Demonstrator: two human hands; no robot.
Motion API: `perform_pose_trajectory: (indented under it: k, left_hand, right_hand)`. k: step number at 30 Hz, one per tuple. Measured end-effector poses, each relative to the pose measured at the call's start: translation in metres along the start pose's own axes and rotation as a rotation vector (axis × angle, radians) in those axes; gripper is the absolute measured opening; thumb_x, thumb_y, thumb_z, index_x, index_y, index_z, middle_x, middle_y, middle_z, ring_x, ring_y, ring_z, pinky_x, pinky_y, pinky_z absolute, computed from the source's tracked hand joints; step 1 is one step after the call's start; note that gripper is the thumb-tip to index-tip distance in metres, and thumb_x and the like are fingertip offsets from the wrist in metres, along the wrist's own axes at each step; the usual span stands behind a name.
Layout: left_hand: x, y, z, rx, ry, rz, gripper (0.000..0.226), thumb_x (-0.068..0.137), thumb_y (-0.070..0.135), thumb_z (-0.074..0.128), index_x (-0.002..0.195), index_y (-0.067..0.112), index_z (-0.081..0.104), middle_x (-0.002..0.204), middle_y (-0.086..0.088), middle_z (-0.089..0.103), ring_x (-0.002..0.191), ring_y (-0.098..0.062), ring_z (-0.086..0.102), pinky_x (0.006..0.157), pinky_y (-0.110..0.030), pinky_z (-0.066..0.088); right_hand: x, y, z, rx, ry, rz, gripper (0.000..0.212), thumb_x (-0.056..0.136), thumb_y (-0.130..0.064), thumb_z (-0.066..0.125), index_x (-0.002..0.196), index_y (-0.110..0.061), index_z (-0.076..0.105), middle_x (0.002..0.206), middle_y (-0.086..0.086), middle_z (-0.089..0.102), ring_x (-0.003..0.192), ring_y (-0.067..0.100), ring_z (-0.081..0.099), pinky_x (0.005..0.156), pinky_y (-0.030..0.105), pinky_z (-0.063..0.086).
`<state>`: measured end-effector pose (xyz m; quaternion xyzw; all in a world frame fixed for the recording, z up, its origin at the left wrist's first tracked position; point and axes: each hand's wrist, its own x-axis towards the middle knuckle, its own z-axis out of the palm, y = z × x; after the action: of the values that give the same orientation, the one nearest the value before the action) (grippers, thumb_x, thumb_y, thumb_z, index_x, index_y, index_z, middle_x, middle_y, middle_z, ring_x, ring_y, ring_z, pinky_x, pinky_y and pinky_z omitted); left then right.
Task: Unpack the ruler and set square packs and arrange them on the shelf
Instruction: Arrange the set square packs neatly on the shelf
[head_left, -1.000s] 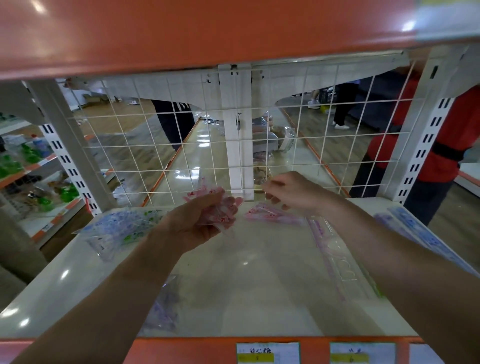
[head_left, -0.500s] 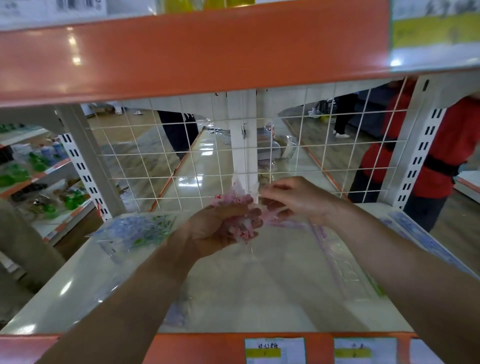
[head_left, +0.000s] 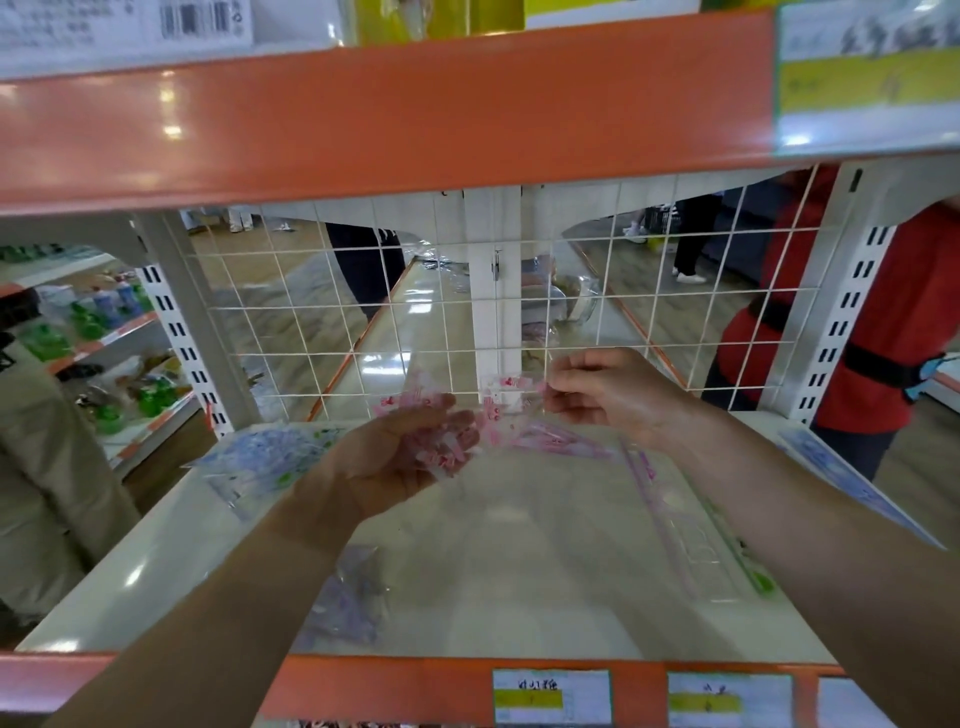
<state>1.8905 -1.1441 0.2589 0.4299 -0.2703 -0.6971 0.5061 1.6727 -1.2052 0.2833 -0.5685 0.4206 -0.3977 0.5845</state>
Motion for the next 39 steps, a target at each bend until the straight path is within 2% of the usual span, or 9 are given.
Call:
perform_pose_trajectory:
  k: [5,9,16,19,23,28,32,35,39]
  left_hand:
    - [0.007,0.000,-0.003,0.018,0.014,-0.018,0.016,0.087,0.005,0.057,0.102,0.010,0.060,0.125,-0.020,0.061,0.112,-0.036,0.058,0.045,-0.022,0.052]
    - [0.004,-0.002,0.003,0.036,-0.049,-0.061,0.010,0.082,0.009,0.061,0.090,0.005,0.066,0.119,-0.022,0.063,0.089,-0.028,0.060,0.038,-0.018,0.045]
    - [0.004,-0.004,0.008,0.088,-0.018,0.029,0.021,0.078,0.007,0.065,0.099,0.004,0.061,0.107,-0.019,0.069,0.098,-0.032,0.058,0.038,-0.018,0.046]
    - [0.005,0.008,-0.005,0.044,0.039,0.115,0.010,0.085,0.006,0.060,0.095,0.004,0.058,0.098,-0.016,0.070,0.077,-0.025,0.068,0.040,-0.020,0.049]
    - [-0.003,0.020,-0.037,-0.129,0.060,0.089,0.040,0.085,0.008,0.053,0.124,-0.002,0.047,0.074,-0.008,0.061,0.046,-0.007,0.053,0.035,-0.011,0.038]
    - [-0.013,0.012,-0.069,-0.235,0.166,0.128,0.052,0.097,0.007,0.044,0.145,-0.004,0.027,0.062,-0.011,0.062,0.041,-0.013,0.056,0.033,-0.016,0.040]
    - [-0.020,0.013,-0.080,-0.271,0.080,0.117,0.076,0.068,-0.004,0.074,0.135,0.002,0.038,0.072,-0.015,0.064,0.042,-0.011,0.053,0.033,-0.016,0.040]
    - [-0.020,0.015,-0.083,-0.254,0.141,0.154,0.005,0.089,-0.001,0.053,0.093,-0.003,0.051,0.110,-0.024,0.059,0.045,-0.011,0.056,0.035,-0.015,0.041]
    - [-0.019,0.015,-0.081,-0.195,0.128,0.158,0.007,0.093,0.002,0.046,0.096,0.000,0.051,0.098,-0.022,0.064,0.056,-0.013,0.058,0.040,-0.015,0.044]
  right_hand:
    - [-0.002,0.000,0.003,0.035,0.029,-0.024,0.007,0.088,0.002,0.062,0.088,-0.005,0.061,0.078,0.006,0.072,0.063,0.014,0.069,0.059,0.023,0.057]
    - [-0.003,-0.001,0.003,0.123,0.084,-0.033,0.006,0.087,0.003,0.062,0.088,-0.003,0.060,0.082,0.010,0.070,0.065,0.015,0.070,0.055,0.022,0.055]
    - [-0.002,0.007,0.005,0.008,0.099,-0.010,0.010,0.083,0.000,0.068,0.091,-0.002,0.062,0.072,0.006,0.070,0.058,0.010,0.067,0.055,0.022,0.056]
    - [0.004,0.008,0.011,-0.079,0.101,-0.032,0.006,0.082,0.001,0.070,0.084,-0.002,0.065,0.064,0.003,0.067,0.051,0.007,0.061,0.056,0.021,0.054]
    - [0.021,0.018,0.021,-0.056,0.112,0.030,0.009,0.083,0.007,0.065,0.078,-0.001,0.064,0.069,0.013,0.065,0.054,0.013,0.063,0.058,0.025,0.056]
    - [0.047,0.044,0.047,-0.146,0.160,0.125,0.012,0.080,0.004,0.067,0.070,-0.003,0.065,0.064,0.014,0.066,0.052,0.018,0.062,0.054,0.029,0.056]
    - [0.067,0.058,0.067,-0.162,0.209,0.179,0.012,0.078,0.004,0.067,0.069,-0.003,0.065,0.064,0.014,0.066,0.049,0.018,0.061,0.042,0.020,0.044]
    - [0.080,0.064,0.077,-0.167,0.236,0.193,0.019,0.080,0.004,0.066,0.064,-0.006,0.061,0.065,0.015,0.065,0.051,0.021,0.059,0.041,0.020,0.042]
    - [0.090,0.071,0.088,-0.220,0.249,0.223,0.020,0.074,0.005,0.070,0.058,-0.004,0.062,0.066,0.019,0.066,0.050,0.023,0.058,0.052,0.030,0.054]
